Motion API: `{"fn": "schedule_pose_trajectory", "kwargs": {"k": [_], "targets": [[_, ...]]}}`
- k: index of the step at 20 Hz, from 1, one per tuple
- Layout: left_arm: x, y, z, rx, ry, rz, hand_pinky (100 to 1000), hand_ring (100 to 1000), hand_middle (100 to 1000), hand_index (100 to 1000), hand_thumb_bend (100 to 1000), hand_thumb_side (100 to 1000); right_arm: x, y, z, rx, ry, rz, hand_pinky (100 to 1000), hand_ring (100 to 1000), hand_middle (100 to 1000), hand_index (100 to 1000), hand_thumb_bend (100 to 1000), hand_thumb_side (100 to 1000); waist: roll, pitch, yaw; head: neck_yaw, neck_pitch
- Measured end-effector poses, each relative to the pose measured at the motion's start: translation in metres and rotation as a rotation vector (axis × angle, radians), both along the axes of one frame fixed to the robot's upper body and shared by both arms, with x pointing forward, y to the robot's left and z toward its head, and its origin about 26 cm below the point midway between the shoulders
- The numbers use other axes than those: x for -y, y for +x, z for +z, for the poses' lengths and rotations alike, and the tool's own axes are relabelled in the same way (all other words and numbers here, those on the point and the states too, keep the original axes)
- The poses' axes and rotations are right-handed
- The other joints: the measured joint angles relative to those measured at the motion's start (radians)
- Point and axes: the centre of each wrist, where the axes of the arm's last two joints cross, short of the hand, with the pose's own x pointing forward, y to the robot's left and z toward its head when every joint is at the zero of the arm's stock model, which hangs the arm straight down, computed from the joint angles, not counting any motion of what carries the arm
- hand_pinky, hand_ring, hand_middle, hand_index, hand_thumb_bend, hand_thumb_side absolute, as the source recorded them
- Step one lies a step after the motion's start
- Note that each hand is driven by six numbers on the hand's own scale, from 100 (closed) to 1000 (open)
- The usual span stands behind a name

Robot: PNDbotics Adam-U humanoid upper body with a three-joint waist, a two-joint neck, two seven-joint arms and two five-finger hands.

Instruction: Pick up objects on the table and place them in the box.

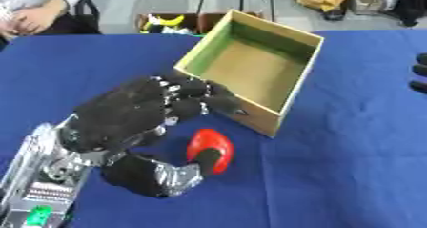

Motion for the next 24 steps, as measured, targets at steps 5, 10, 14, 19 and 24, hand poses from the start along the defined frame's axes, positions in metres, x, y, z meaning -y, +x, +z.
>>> {"fn": "schedule_pose_trajectory", "kwargs": {"k": [5,10,14,19,24], "targets": [[0.006,-0.002,-0.001,-0.058,0.029,0.133,804,905,889,971,330,1000,0.000,0.000,0.000,0.000,0.002,-0.002,776,827,771,787,100,1000,0.004,-0.002,-0.002,0.004,0.000],[0.012,-0.004,0.002,-0.186,0.028,0.230,795,900,892,990,383,1000,0.000,0.000,0.000,-0.001,0.002,-0.002,776,827,771,787,100,1000,0.005,-0.002,-0.003,0.007,0.000],[0.016,-0.003,0.000,-0.275,0.044,0.264,731,858,892,1000,440,1000,0.000,0.000,0.000,-0.001,0.002,-0.002,776,826,770,786,100,1000,0.006,-0.002,-0.005,0.010,-0.002],[0.018,0.008,-0.011,-0.399,0.078,0.313,618,790,891,1000,497,949,0.000,0.000,0.000,-0.001,0.003,-0.001,776,825,768,784,100,1000,0.006,-0.002,-0.007,0.015,-0.008],[0.019,0.017,-0.017,-0.467,0.104,0.344,580,772,882,1000,503,985,-0.001,0.000,0.000,-0.003,0.006,0.000,776,825,766,783,100,1000,0.006,-0.002,-0.009,0.019,-0.009]]}}
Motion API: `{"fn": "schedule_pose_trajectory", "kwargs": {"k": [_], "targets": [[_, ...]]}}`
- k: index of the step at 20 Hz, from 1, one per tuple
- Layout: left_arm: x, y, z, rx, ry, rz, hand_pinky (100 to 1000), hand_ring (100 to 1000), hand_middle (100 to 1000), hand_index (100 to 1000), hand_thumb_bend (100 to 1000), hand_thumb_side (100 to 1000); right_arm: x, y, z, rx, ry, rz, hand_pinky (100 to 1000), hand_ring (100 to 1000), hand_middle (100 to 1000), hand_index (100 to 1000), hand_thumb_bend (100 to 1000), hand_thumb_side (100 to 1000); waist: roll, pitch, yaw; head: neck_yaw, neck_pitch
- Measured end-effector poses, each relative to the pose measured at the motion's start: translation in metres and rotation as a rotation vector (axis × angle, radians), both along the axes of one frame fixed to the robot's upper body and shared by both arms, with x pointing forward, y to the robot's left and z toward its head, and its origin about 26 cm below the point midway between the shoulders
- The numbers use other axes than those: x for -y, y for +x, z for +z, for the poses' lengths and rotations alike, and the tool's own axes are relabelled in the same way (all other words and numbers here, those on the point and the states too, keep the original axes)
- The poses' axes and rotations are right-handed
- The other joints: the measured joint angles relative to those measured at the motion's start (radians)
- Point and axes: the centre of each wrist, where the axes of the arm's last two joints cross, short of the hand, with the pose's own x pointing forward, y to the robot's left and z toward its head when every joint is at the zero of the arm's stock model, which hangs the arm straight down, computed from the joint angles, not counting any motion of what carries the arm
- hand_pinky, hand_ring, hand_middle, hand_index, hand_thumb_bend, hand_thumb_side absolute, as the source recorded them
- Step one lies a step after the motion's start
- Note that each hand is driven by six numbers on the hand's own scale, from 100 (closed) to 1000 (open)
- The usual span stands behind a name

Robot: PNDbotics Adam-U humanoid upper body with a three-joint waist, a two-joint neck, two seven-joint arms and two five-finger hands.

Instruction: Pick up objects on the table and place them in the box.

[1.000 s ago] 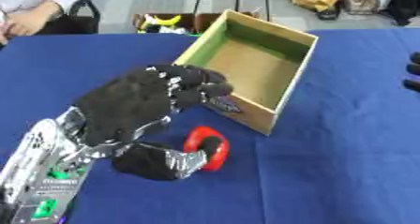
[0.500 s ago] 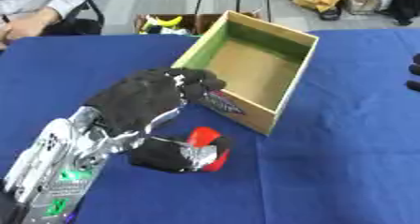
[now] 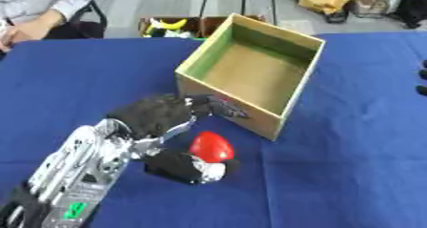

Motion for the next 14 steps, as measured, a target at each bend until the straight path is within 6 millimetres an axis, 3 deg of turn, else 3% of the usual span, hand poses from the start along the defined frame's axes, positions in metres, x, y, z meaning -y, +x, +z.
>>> {"fn": "schedule_pose_trajectory", "kwargs": {"k": [7,12,13,14], "targets": [[0.003,0.008,-0.006,0.013,0.058,0.070,525,751,847,977,421,1000,-0.001,0.000,0.000,-0.002,0.001,0.003,777,826,766,783,100,1000,0.001,0.001,-0.002,0.009,-0.008],[0.008,0.014,-0.013,0.020,0.075,0.090,523,751,846,975,417,1000,-0.001,0.000,0.000,-0.002,0.002,0.004,777,826,765,783,100,1000,0.001,0.003,-0.003,0.013,-0.008],[0.008,0.015,-0.014,0.021,0.078,0.092,426,692,857,965,401,982,-0.001,0.000,0.000,-0.002,0.002,0.004,778,826,766,782,100,1000,0.001,0.003,-0.003,0.014,-0.008],[0.009,0.016,-0.016,0.020,0.083,0.095,401,671,855,968,410,975,-0.001,0.000,0.000,-0.002,0.002,0.004,778,827,766,781,100,1000,0.001,0.003,-0.004,0.014,-0.008]]}}
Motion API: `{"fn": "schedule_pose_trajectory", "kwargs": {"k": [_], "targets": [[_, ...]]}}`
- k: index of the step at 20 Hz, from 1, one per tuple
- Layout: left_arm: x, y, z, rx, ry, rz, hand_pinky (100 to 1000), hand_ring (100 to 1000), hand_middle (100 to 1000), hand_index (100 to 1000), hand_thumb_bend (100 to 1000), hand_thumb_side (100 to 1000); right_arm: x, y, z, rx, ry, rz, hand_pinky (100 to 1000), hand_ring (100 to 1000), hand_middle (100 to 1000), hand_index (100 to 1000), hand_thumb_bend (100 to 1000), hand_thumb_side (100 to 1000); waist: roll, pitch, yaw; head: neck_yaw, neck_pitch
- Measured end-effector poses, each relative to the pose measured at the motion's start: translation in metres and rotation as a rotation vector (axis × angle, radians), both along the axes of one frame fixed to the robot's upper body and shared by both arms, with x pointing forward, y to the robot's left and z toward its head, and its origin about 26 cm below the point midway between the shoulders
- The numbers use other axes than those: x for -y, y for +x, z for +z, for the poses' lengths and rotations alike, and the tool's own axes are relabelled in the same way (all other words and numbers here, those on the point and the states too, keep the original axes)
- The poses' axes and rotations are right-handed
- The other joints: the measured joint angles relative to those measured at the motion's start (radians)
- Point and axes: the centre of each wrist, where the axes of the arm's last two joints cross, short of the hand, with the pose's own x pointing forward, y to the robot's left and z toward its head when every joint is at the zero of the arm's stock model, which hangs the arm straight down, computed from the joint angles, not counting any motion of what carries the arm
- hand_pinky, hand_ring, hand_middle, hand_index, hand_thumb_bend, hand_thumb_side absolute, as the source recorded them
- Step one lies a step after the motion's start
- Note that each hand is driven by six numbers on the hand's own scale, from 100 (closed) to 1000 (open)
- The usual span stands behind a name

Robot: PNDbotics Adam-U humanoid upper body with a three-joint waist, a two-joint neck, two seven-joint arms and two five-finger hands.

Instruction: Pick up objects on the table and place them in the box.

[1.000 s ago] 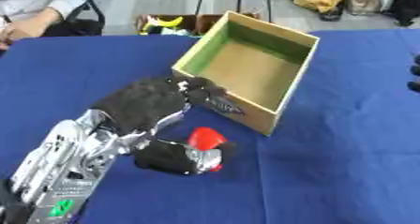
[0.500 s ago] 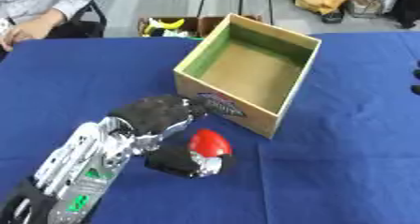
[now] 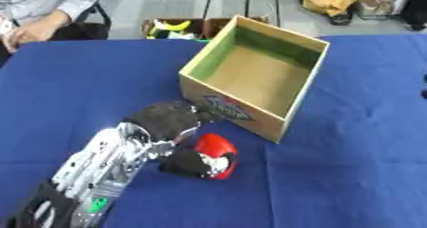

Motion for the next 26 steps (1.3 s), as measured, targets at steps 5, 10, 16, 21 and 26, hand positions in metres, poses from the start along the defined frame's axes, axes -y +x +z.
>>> {"fn": "schedule_pose_trajectory", "kwargs": {"k": [5,10,16,21,26], "targets": [[0.006,0.004,-0.002,0.014,0.035,0.006,333,617,853,990,522,1000,0.000,0.000,0.000,-0.001,0.000,0.000,779,827,766,779,100,1000,0.003,0.001,-0.003,0.003,0.000],[0.011,0.005,-0.002,0.024,0.050,0.002,298,589,846,986,547,1000,0.000,0.000,0.000,-0.003,0.002,0.001,779,828,766,779,100,1000,0.003,0.001,-0.004,0.004,0.000],[0.014,0.007,-0.004,0.045,0.080,0.009,228,542,814,963,524,1000,-0.001,0.000,-0.001,-0.005,0.006,0.003,779,828,765,779,100,1000,0.005,0.001,-0.005,0.006,0.000],[0.017,0.007,-0.007,0.069,0.119,0.018,190,526,798,942,500,1000,-0.001,0.000,-0.001,-0.004,0.007,0.003,780,828,765,779,100,1000,0.005,0.004,-0.006,0.007,0.000],[0.017,0.010,-0.011,0.077,0.147,0.031,170,534,785,932,493,996,-0.001,0.000,-0.001,-0.003,0.007,0.002,781,829,765,780,100,1000,0.004,0.004,-0.008,0.008,0.000]]}}
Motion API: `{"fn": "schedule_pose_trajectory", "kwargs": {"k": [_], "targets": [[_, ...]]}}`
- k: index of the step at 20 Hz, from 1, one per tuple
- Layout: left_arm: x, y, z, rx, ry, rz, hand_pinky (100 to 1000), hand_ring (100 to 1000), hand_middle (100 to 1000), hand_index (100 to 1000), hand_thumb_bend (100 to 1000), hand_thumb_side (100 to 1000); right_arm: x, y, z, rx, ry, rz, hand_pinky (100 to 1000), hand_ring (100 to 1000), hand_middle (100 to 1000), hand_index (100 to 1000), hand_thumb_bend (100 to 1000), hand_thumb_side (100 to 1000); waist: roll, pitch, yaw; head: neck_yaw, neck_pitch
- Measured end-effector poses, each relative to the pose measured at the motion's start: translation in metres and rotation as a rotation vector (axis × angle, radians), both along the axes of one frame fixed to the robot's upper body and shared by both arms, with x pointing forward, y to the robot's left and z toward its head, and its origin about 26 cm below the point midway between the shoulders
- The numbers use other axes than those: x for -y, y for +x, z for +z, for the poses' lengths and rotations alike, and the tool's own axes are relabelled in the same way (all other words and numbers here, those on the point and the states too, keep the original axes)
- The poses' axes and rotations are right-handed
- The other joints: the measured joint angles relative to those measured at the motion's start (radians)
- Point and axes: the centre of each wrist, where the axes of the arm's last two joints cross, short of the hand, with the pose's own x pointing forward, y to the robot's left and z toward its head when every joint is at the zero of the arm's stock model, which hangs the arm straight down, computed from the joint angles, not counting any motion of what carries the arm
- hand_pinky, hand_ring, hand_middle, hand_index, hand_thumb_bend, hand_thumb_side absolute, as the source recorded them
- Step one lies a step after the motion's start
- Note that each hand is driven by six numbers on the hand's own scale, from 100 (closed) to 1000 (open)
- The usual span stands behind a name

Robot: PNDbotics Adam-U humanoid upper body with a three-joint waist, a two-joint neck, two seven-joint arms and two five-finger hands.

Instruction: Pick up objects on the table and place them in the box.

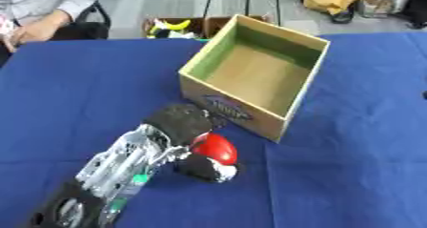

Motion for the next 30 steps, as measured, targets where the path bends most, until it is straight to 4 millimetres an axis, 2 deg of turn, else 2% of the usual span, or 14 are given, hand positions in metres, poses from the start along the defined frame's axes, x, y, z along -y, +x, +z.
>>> {"fn": "schedule_pose_trajectory", "kwargs": {"k": [12,14,21,25,30], "targets": [[0.006,0.008,-0.014,-0.053,-0.024,-0.003,133,530,764,934,420,899,0.000,0.000,0.000,0.002,0.001,0.000,782,829,764,777,100,1000,-0.001,0.004,-0.001,0.000,0.000],[0.006,0.009,-0.016,-0.068,-0.034,-0.004,124,527,760,932,372,859,0.000,0.000,0.000,0.002,0.001,0.000,782,829,763,776,100,1000,-0.001,0.004,-0.001,0.000,0.000],[0.010,0.010,-0.020,-0.086,-0.090,-0.012,106,521,733,916,110,731,0.000,0.000,0.000,0.002,0.002,0.000,783,830,763,773,100,1000,-0.001,0.004,-0.001,0.000,-0.002],[0.010,0.011,-0.021,-0.088,-0.120,-0.009,127,522,729,903,100,636,0.000,0.000,0.000,0.002,0.002,0.001,784,831,763,772,100,1000,0.000,0.004,0.000,0.000,-0.008],[0.010,0.013,-0.023,-0.089,-0.148,0.001,121,515,732,895,100,578,0.000,0.000,0.000,0.002,0.002,0.001,784,832,763,769,100,1000,0.003,0.003,0.000,0.000,-0.008]]}}
